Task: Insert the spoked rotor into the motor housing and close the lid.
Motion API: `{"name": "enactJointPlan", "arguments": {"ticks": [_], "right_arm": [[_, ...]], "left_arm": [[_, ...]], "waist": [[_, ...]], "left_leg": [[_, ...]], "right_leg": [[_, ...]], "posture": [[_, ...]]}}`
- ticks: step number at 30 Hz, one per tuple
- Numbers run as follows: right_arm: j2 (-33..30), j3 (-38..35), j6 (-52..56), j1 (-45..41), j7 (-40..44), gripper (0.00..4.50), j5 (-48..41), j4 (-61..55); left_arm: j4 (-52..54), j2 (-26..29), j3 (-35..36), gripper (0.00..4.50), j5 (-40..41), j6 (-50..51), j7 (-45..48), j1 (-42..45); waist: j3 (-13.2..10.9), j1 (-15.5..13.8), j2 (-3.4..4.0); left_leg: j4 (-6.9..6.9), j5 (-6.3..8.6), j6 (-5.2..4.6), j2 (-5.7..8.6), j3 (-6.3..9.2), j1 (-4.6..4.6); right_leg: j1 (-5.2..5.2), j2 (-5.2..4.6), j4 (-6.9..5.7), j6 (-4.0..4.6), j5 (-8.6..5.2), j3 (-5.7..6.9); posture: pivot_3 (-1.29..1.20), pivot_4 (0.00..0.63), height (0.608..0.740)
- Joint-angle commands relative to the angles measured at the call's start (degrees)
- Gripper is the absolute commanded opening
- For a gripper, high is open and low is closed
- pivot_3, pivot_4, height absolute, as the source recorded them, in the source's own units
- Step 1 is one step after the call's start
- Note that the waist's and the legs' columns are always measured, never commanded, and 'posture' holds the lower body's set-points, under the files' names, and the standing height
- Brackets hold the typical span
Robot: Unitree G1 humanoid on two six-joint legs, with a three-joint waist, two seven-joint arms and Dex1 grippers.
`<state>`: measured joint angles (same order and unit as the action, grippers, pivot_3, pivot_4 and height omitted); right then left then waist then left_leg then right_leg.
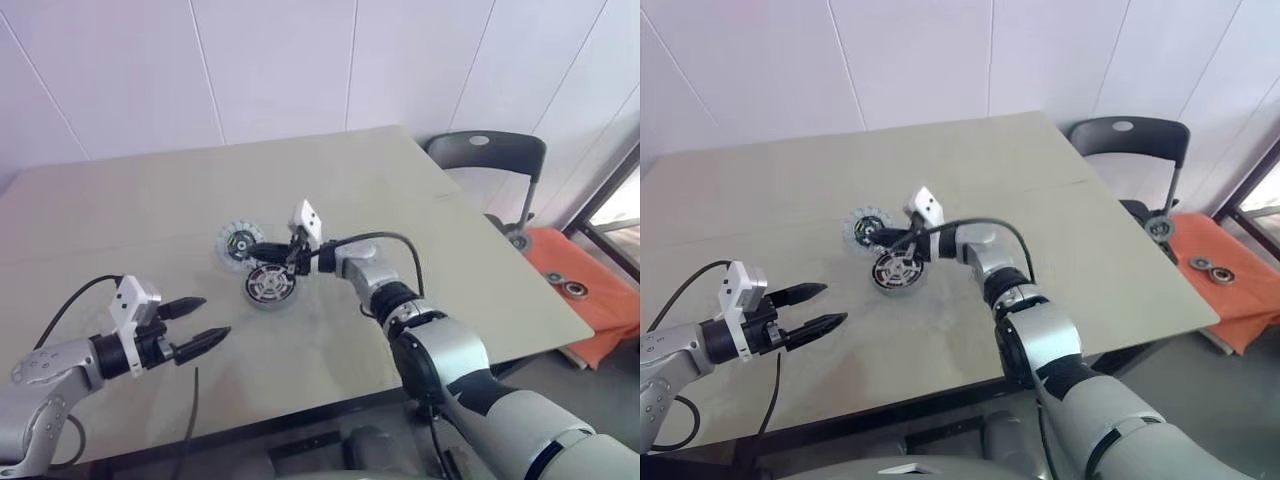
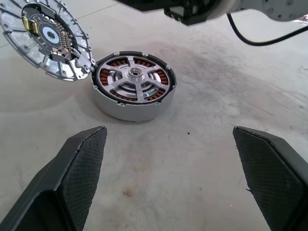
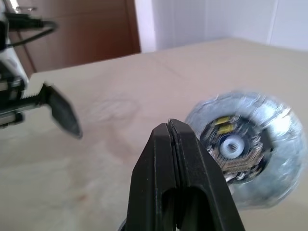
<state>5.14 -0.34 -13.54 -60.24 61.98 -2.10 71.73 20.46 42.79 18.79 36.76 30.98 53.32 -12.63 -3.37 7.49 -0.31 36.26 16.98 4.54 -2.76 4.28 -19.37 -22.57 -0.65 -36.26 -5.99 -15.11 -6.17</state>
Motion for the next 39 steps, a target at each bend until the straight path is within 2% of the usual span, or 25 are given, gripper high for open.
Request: {"name": "enactJointPlan", "arguments": {"ticks": [1,8,14,16,18,22,26,29,32,35,39], "right_arm": [[-1.1,6.3,-6.4,1.9,-7.1,0.0,7.9,0.2],[-1.9,9.6,-8.0,4.2,-7.6,0.0,11.3,1.2],[-1.6,7.8,-8.1,3.2,-7.4,0.0,9.4,0.8],[-1.2,3.9,-7.9,1.5,-5.6,0.0,4.9,-0.4],[-1.9,2.3,-9.5,-0.2,-2.5,0.0,2.8,-2.0],[-6.1,5.3,-17.2,-2.6,7.9,0.0,4.0,-5.5],[-11.3,11.0,-25.1,-4.5,21.7,0.0,6.5,-8.0],[-13.6,16.1,-33.9,-5.5,24.9,0.0,10.3,-7.6],[-14.2,21.4,-42.1,-7.5,22.0,0.0,16.2,-5.4],[-14.2,27.2,-47.9,-10.0,12.1,0.0,25.3,-3.2],[-14.0,36.2,-50.0,-14.3,-6.6,0.0,39.3,-1.2]], "left_arm": [[0.9,0.0,0.3,4.48,0.5,-0.4,-0.1,1.1],[1.5,-0.2,0.4,4.48,0.6,-0.3,-0.2,0.6],[1.2,-0.2,0.3,4.48,0.5,-0.4,-0.2,0.7],[1.3,-0.2,0.2,4.48,0.6,-0.2,-0.2,0.9],[1.2,-0.1,0.3,4.48,0.6,-0.2,-0.1,1.0],[1.1,0.2,0.4,4.48,0.6,-0.3,0.4,1.0],[1.0,0.7,0.1,4.48,0.3,-0.5,1.2,0.9],[1.3,0.7,-0.2,4.48,0.2,-0.2,1.1,1.4],[1.1,0.5,-0.8,4.48,0.1,-0.1,0.8,2.5],[1.0,0.2,-1.6,4.48,-0.2,0.0,0.2,3.4],[0.9,-0.8,-2.1,4.48,-0.5,-0.9,-0.6,3.1]], "waist": [[0.0,0.0,-0.01],[0.1,0.1,-0.08],[0.1,0.1,-0.07],[0.0,0.1,-0.06],[0.0,0.1,-0.05],[0.0,-0.1,-0.04],[0.0,0.0,-0.05],[0.0,0.0,-0.04],[0.0,0.2,-0.02],[0.0,0.3,-0.01],[0.0,0.1,-0.04]], "left_leg": [[0.0,0.0,0.0,0.0,-0.01,-0.02],[-0.01,0.0,0.0,0.0,-0.02,0.03],[0.07,0.0,0.0,0.0,0.0,0.08],[0.07,0.0,0.0,0.0,0.0,0.06],[0.06,0.0,0.0,0.0,0.0,0.02],[0.03,0.0,0.0,0.0,0.0,0.0],[0.02,0.0,0.0,0.0,0.0,0.01],[0.02,0.0,0.0,0.0,0.0,0.02],[0.03,0.0,0.0,0.0,0.0,0.03],[0.05,0.0,0.0,0.0,0.0,0.06],[0.04,-0.02,0.03,0.0,0.0,-0.01]], "right_leg": [[-0.01,0.0,0.02,0.0,0.0,0.0],[0.01,0.0,0.01,0.0,0.0,-0.01],[0.07,0.01,-0.05,0.01,0.0,-0.01],[0.05,0.01,-0.05,0.01,0.0,-0.01],[0.02,0.01,-0.05,0.0,0.01,-0.01],[0.01,0.01,-0.01,-0.01,0.0,-0.01],[0.04,0.0,0.04,-0.01,0.0,0.0],[0.03,0.0,0.03,0.0,0.0,0.0],[0.02,0.01,-0.01,0.0,0.0,0.0],[0.02,0.01,-0.07,0.01,0.0,-0.01],[-0.08,0.0,-0.07,0.02,0.0,-0.02]], "posture": [[0.0,0.0,0.74],[0.0,0.0,0.74],[0.0,0.0,0.74],[0.0,0.0,0.74],[0.0,0.0,0.74],[0.0,0.0,0.74],[0.0,0.0,0.74],[0.0,0.0,0.74],[0.0,0.0,0.74],[0.0,0.0,0.74],[0.0,0.0,0.74]]}}
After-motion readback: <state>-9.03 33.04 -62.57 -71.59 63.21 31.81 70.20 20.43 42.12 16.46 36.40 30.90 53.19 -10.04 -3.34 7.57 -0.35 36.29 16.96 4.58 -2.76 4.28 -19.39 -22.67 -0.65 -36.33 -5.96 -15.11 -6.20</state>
